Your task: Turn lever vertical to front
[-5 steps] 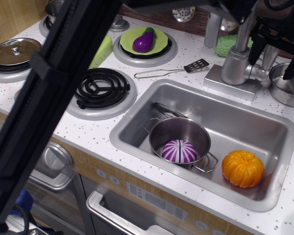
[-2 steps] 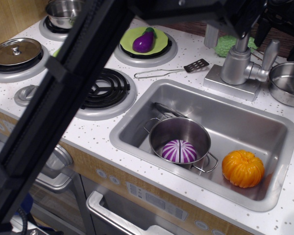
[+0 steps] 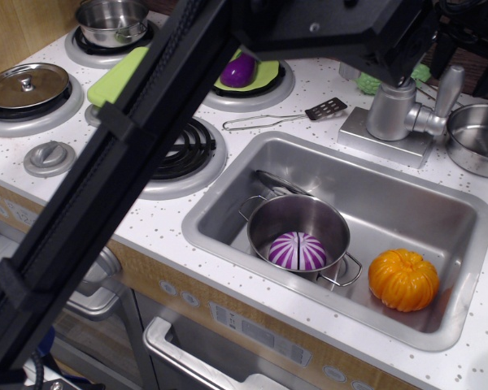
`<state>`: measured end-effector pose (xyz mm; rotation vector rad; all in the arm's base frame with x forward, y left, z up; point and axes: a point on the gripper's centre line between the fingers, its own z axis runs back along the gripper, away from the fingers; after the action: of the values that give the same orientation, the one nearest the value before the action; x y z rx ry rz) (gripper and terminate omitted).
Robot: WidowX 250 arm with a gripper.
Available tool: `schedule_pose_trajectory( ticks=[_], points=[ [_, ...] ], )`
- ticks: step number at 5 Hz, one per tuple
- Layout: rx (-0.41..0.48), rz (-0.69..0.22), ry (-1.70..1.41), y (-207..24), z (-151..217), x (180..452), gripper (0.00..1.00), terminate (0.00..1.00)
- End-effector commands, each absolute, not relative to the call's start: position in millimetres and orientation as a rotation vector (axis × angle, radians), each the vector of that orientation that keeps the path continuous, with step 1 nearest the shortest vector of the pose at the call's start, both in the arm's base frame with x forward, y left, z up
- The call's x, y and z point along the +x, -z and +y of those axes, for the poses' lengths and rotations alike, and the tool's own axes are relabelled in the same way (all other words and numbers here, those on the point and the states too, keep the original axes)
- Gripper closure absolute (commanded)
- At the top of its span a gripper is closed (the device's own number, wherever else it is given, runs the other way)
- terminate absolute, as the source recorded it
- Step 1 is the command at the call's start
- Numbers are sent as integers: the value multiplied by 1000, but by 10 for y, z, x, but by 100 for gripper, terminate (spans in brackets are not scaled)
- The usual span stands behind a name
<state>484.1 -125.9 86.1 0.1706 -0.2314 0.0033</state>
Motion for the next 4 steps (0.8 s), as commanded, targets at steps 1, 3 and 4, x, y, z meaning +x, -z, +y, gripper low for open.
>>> schedule_pose_trajectory(
  ticks=[1,3,4],
  points=[
    [142,-278,-50,-1154,-1232,4805,100,0],
    [120,-262,-85,-1107,-1274,4587,100,0],
    [89,-252,-97,-1017,-1272,4479,100,0]
  ],
)
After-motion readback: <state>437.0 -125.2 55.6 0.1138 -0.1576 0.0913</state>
